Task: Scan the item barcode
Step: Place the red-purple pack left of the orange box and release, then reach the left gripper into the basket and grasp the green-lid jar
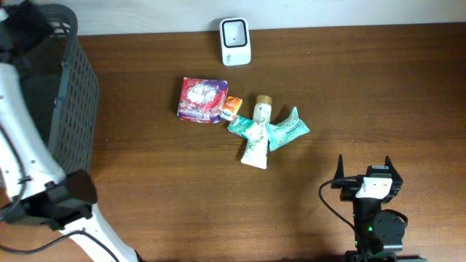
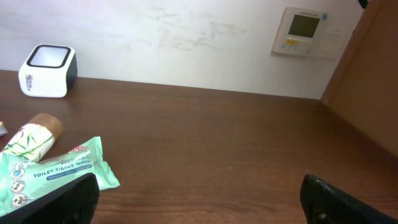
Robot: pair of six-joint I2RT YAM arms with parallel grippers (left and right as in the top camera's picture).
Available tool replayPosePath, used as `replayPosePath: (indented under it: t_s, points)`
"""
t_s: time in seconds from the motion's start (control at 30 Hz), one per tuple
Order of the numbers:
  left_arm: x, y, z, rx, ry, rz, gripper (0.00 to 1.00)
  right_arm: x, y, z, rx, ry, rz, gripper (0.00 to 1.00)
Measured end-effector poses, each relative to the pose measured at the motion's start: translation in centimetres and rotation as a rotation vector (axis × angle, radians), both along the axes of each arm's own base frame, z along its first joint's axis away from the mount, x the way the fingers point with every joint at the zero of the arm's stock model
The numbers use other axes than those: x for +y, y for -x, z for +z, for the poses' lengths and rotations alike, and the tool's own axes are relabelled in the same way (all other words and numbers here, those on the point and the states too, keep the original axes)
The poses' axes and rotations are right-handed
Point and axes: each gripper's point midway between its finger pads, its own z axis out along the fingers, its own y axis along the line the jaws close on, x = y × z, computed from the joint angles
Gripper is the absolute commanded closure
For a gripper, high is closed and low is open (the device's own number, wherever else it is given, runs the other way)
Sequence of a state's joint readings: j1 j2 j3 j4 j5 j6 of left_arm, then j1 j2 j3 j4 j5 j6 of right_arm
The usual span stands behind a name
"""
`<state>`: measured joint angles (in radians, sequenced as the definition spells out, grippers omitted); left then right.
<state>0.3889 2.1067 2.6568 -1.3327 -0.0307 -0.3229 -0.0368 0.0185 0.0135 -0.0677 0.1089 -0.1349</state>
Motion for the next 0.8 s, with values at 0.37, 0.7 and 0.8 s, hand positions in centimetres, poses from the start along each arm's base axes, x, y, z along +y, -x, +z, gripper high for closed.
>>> replayPosePath:
  t_s: [0.37, 0.7, 0.8]
  points:
    - [10.5, 7.1, -15.1, 0.389, -0.01, 0.46, 0.01, 0.0, 0.0, 0.0, 0.0, 0.0, 0.0, 0.01]
    - [13.4, 8.7, -20.1, 0.353, 0.041, 0.644, 0.01, 0.0, 0.0, 0.0, 0.0, 0.0, 0.0, 0.01]
    - [15.5, 10.9, -21.3, 0.351, 0.061, 0.718, 0.01, 0.0, 0.0, 0.0, 0.0, 0.0, 0.0, 0.01]
